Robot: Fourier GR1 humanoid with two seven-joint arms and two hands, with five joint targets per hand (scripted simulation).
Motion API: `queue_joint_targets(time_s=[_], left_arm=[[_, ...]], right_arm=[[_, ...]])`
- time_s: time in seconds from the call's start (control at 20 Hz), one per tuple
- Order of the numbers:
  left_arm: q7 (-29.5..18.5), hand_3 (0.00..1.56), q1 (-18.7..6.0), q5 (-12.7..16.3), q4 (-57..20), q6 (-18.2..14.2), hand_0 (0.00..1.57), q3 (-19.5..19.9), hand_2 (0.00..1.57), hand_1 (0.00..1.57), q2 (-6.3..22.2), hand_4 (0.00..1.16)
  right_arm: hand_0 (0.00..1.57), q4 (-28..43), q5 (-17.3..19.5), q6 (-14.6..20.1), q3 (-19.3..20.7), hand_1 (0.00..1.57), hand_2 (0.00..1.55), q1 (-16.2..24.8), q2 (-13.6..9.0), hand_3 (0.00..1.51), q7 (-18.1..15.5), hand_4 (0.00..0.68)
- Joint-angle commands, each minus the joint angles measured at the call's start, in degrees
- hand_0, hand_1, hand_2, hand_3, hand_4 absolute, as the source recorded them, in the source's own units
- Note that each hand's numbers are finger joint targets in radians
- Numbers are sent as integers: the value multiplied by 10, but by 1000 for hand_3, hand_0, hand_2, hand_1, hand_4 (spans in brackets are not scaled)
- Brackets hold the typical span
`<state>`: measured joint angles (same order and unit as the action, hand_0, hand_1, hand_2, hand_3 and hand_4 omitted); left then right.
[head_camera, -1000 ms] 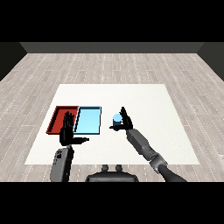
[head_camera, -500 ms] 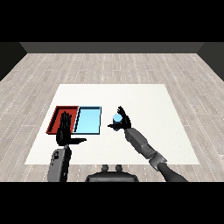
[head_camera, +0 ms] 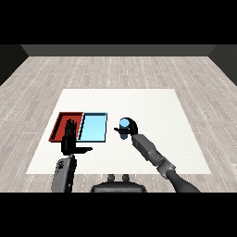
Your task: Pick the blue can and put it in the blue box
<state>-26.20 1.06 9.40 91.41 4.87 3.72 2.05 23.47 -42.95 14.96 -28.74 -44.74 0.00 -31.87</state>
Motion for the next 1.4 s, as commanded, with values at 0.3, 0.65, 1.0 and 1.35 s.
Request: queue_joint_targets(time_s=[0.3,0.65,1.0,1.35], left_arm=[[16,0,-21,-25,-19,-3,0,-29,0,0,-7,0],[23,0,-15,-45,-44,-21,0,-65,0,0,-20,0],[58,0,-61,-24,-78,-25,0,-99,0,0,-20,0],[42,0,-86,-41,-128,-51,0,-117,0,0,-20,0]], right_arm=[[1494,86,37,61,-9,1494,1454,3,0,1411,8,651],[1502,69,79,13,44,1502,1457,-50,-26,1405,10,648],[1432,154,131,36,49,1432,1451,-10,-1,1424,-15,661],[1432,375,178,37,28,1432,1448,124,-74,1419,73,659]])
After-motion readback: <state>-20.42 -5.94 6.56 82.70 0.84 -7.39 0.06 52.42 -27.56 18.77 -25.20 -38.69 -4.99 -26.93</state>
